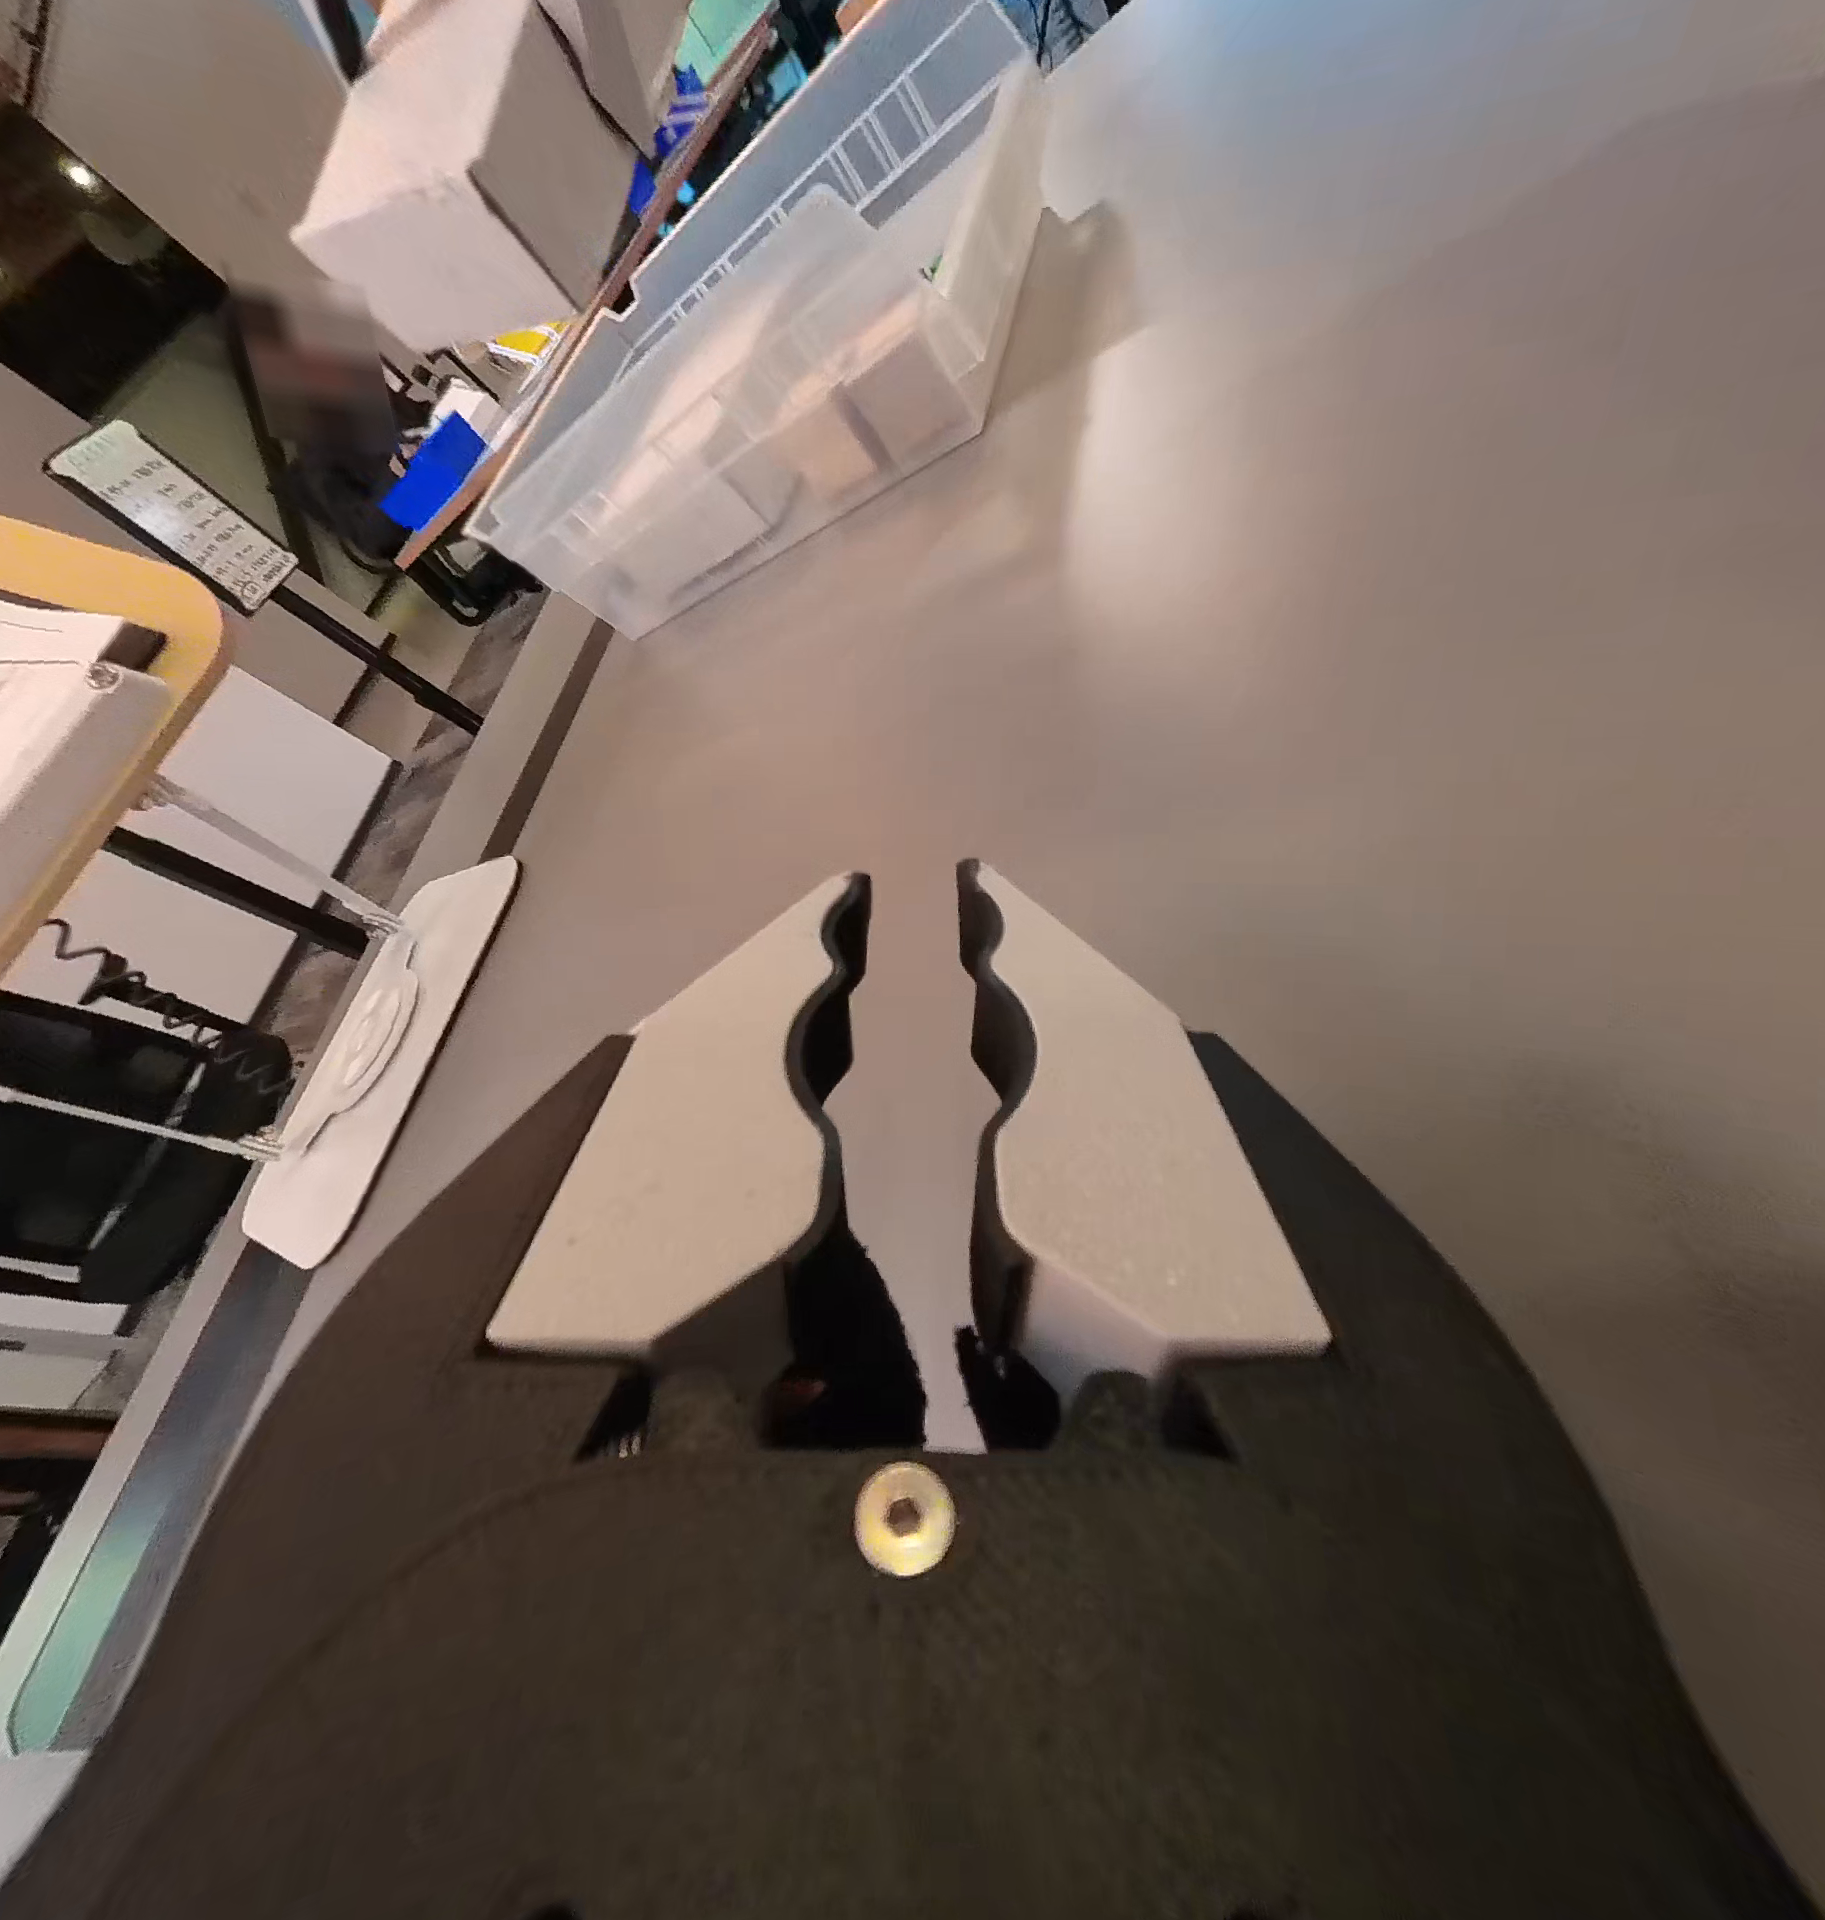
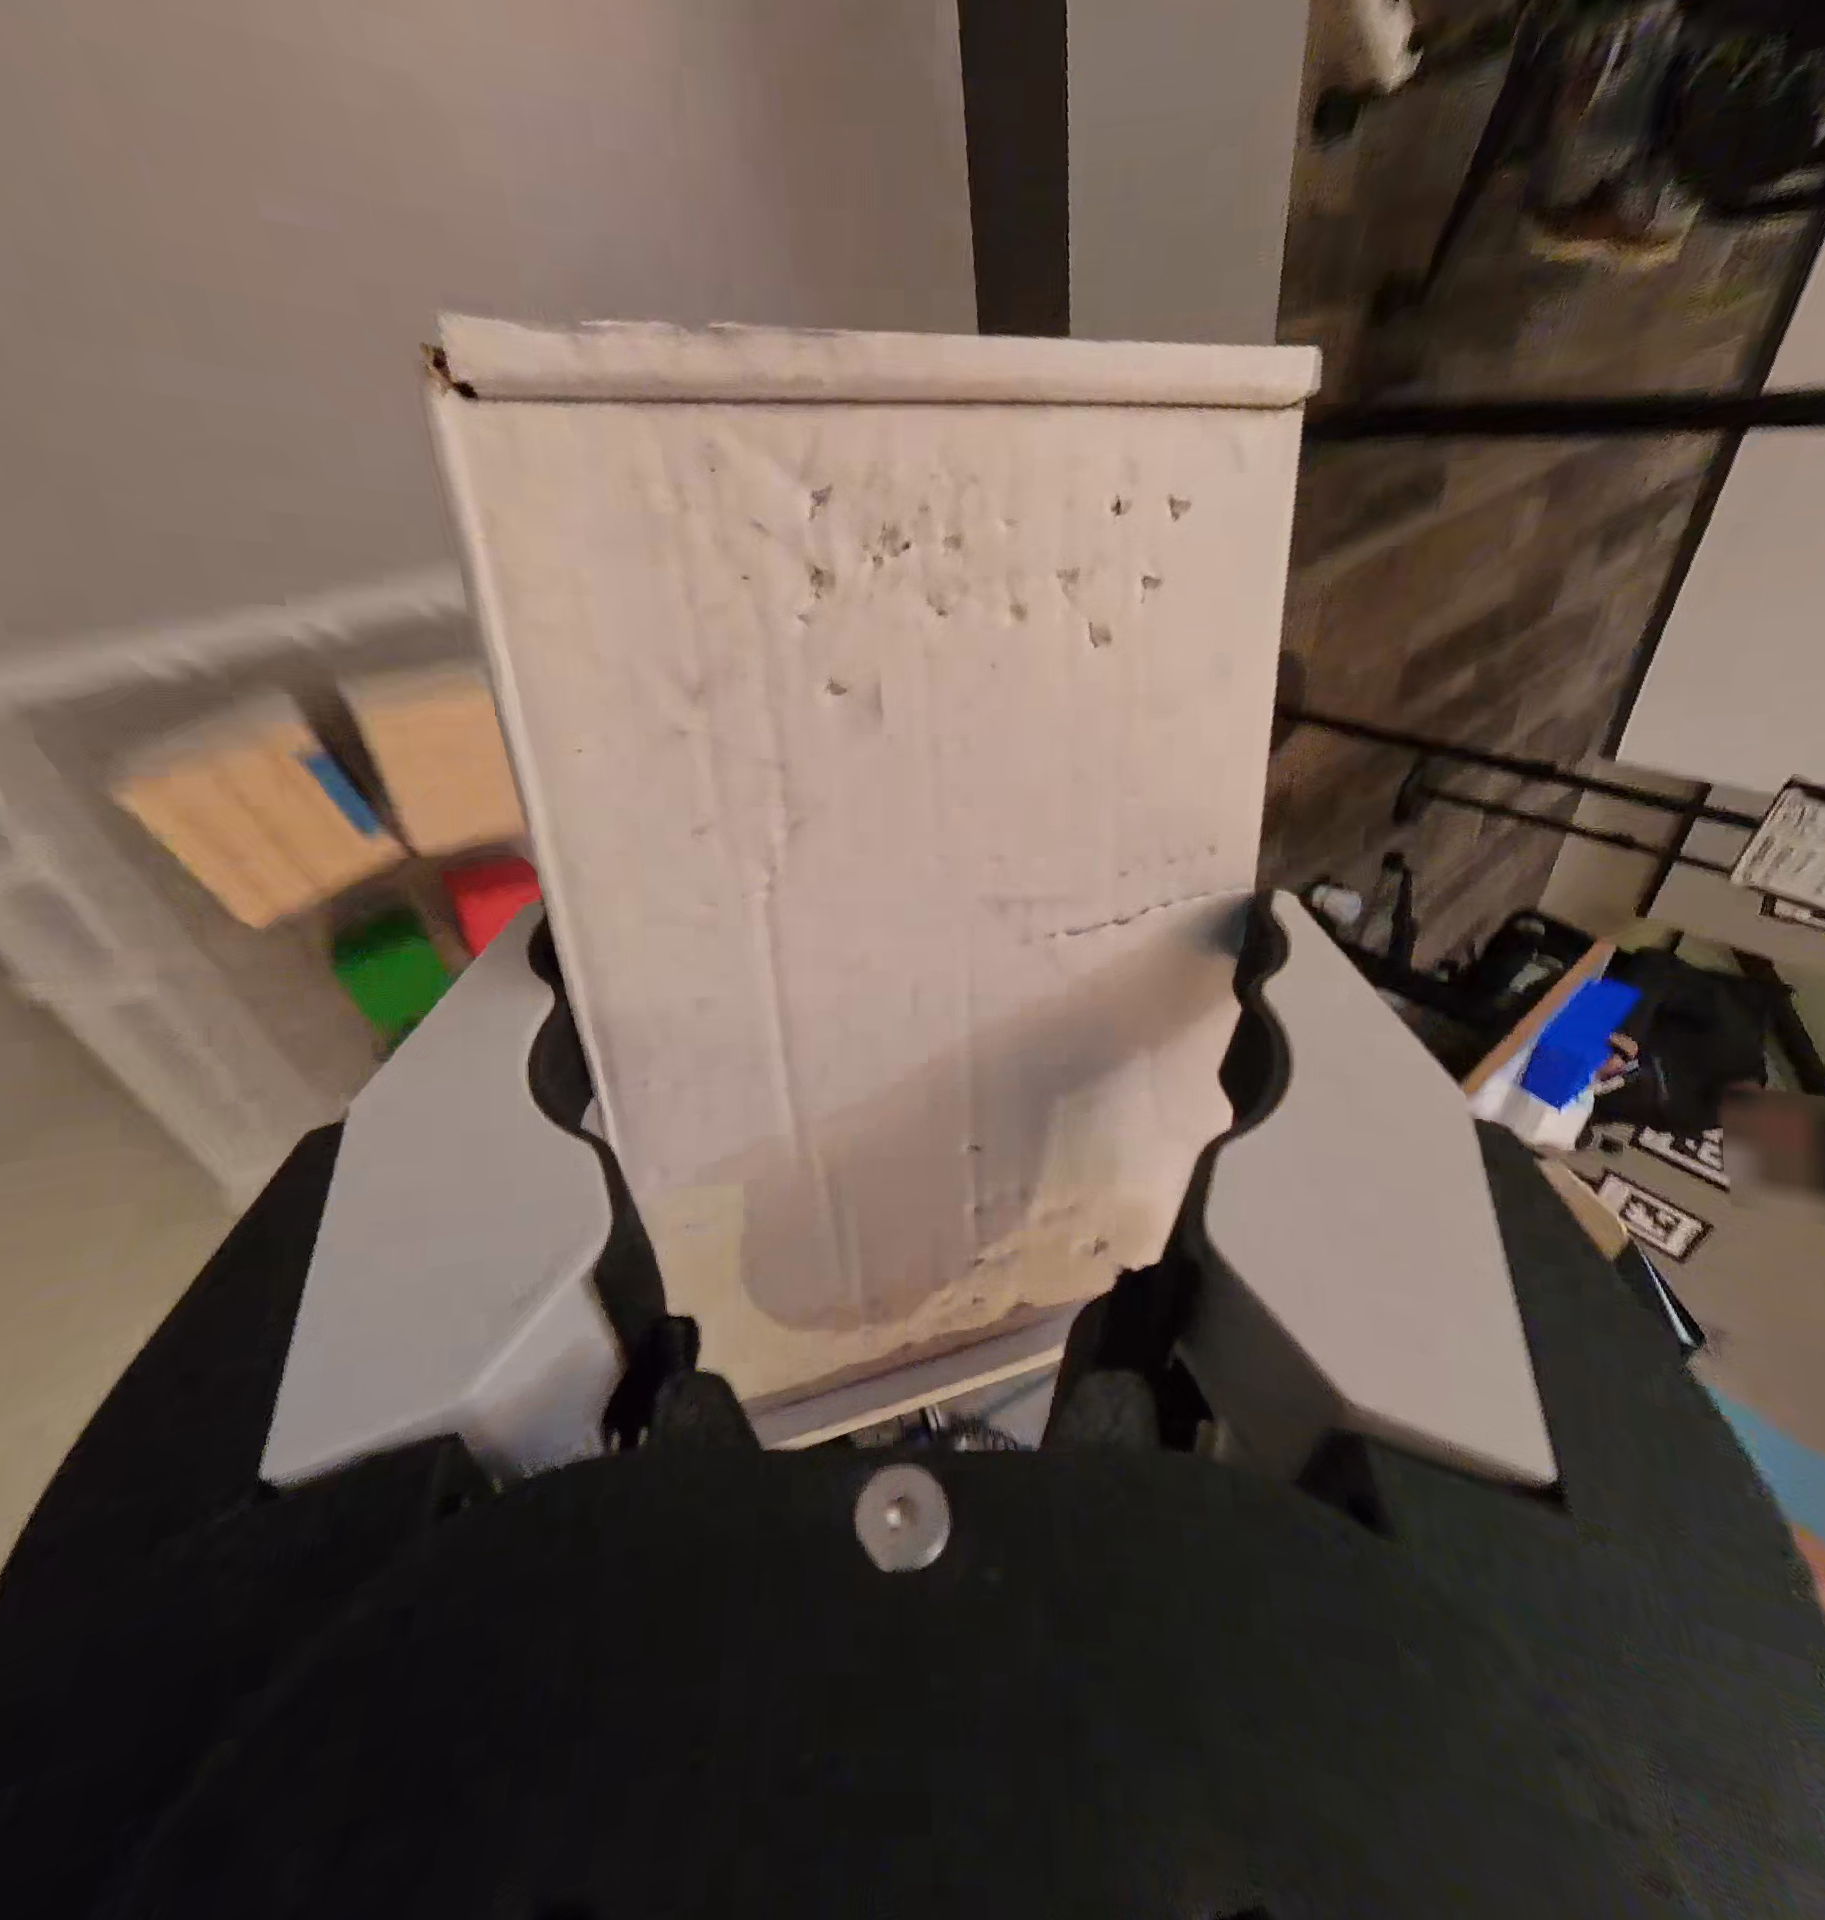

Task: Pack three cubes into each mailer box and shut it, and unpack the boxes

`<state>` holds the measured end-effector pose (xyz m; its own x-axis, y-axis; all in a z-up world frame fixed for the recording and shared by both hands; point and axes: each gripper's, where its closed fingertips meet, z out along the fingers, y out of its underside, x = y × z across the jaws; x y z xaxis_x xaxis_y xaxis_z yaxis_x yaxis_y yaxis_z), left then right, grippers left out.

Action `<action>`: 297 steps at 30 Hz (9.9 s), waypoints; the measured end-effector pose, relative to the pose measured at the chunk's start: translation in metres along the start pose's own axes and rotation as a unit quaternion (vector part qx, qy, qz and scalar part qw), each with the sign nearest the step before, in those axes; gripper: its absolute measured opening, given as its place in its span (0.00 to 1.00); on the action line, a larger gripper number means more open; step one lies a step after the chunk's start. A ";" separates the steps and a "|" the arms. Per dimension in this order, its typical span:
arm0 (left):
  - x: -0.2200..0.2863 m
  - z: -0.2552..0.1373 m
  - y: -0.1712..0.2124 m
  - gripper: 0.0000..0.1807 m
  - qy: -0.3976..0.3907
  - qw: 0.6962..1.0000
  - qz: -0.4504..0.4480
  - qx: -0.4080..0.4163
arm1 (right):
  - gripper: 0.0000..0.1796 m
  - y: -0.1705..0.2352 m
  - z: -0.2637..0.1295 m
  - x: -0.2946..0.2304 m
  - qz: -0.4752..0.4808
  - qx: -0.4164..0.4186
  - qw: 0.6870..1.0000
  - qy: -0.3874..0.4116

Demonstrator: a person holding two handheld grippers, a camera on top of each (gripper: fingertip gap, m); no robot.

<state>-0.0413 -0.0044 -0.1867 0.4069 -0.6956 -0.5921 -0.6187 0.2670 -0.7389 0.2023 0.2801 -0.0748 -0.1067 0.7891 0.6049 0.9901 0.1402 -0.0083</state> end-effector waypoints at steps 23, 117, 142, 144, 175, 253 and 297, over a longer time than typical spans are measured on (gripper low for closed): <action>-0.024 0.012 0.039 0.24 -0.063 0.995 0.011 -0.079 | 0.72 0.046 0.084 0.010 -0.046 -0.082 0.995 -0.026; -0.192 -0.401 0.161 0.01 -0.462 0.808 -0.361 -0.058 | 0.07 -0.154 -0.006 -0.200 0.521 0.311 0.794 0.011; -0.209 -0.448 0.120 0.01 -0.504 0.790 -0.348 -0.003 | 0.15 -0.436 -0.012 -0.214 0.466 0.367 0.803 -0.063; -0.209 -0.450 0.118 0.01 -0.505 0.790 -0.348 0.001 | 0.15 -0.453 -0.012 -0.216 0.461 0.370 0.804 -0.065; -0.195 -0.245 0.036 0.01 -0.356 0.867 -0.349 0.001 | 0.51 -0.279 -0.135 -0.206 0.470 0.498 0.728 -0.032; -0.224 -0.338 0.182 0.35 -0.514 0.787 -0.205 -0.271 | 0.13 -0.213 -0.089 -0.150 0.354 0.469 0.808 0.035; -0.256 -0.217 0.176 0.67 -0.083 0.940 -0.089 -0.320 | 0.09 -0.267 -0.003 -0.166 0.324 0.468 0.822 -0.024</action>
<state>-0.4002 0.0761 -0.0952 0.6084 -0.5637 -0.5586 -0.7868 -0.3362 -0.5177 -0.0439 0.1094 -0.1704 0.3896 0.8989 0.2006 0.3389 0.0626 -0.9387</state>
